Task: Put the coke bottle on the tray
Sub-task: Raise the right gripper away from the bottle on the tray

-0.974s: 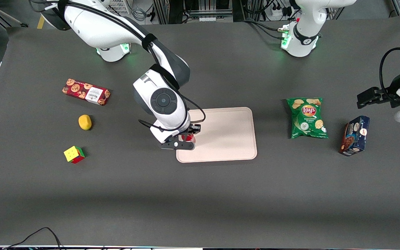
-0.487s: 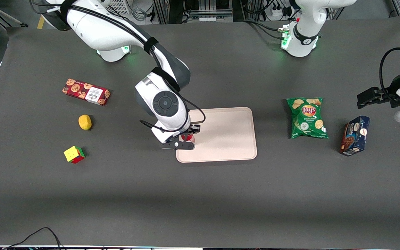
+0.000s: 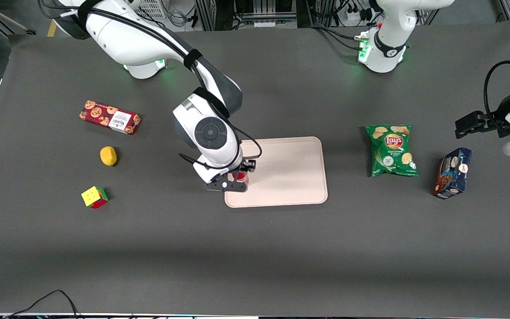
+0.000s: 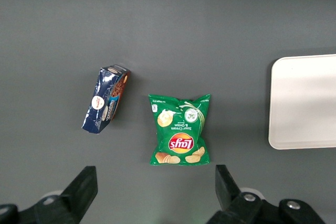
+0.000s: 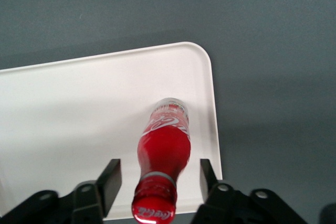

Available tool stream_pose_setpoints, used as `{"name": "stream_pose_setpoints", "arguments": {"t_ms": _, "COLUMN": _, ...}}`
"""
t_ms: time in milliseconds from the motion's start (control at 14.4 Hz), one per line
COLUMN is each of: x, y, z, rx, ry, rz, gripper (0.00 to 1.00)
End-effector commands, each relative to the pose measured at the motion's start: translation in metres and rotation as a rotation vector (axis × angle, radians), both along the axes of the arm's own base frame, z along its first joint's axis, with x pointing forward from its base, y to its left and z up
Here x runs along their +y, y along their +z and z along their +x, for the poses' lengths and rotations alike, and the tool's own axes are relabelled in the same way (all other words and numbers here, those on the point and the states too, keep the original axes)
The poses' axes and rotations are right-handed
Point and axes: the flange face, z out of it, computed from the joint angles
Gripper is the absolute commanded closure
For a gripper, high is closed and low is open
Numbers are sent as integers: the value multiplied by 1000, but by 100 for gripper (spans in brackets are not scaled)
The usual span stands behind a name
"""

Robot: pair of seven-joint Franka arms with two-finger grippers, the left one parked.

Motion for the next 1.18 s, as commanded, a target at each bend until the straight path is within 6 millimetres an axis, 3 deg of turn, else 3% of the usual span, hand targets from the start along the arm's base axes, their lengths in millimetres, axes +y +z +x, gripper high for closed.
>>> {"name": "stream_pose_setpoints", "arguments": {"t_ms": 0, "x": -8, "y": 43, "z": 5, "rx": -52, "ry": -104, "rz": 26, "gripper": 0}}
{"name": "stream_pose_setpoints", "arguments": {"t_ms": 139, "x": -31, "y": 126, "z": 8, "rx": -136, "ry": -137, "rz": 82, "gripper": 0}}
{"name": "stream_pose_setpoints", "arguments": {"t_ms": 278, "x": -68, "y": 189, "z": 8, "rx": -161, "ry": -192, "rz": 139, "gripper": 0}}
{"name": "stream_pose_setpoints", "arguments": {"t_ms": 487, "x": -136, "y": 247, "z": 0, "rx": -178, "ry": -48, "rz": 87, "gripper": 0}}
{"name": "stream_pose_setpoints", "arguments": {"t_ms": 696, "x": -219, "y": 287, "z": -13, "rx": -192, "ry": 48, "rz": 46, "gripper": 0}}
{"name": "stream_pose_setpoints", "arguments": {"t_ms": 835, "x": -278, "y": 300, "z": -31, "rx": -194, "ry": 70, "rz": 61, "gripper": 0}}
{"name": "stream_pose_setpoints", "arguments": {"t_ms": 974, "x": -322, "y": 305, "z": -47, "rx": -198, "ry": 95, "rz": 49, "gripper": 0}}
{"name": "stream_pose_setpoints", "arguments": {"t_ms": 1113, "x": -363, "y": 305, "z": -49, "rx": -178, "ry": 114, "rz": 43, "gripper": 0}}
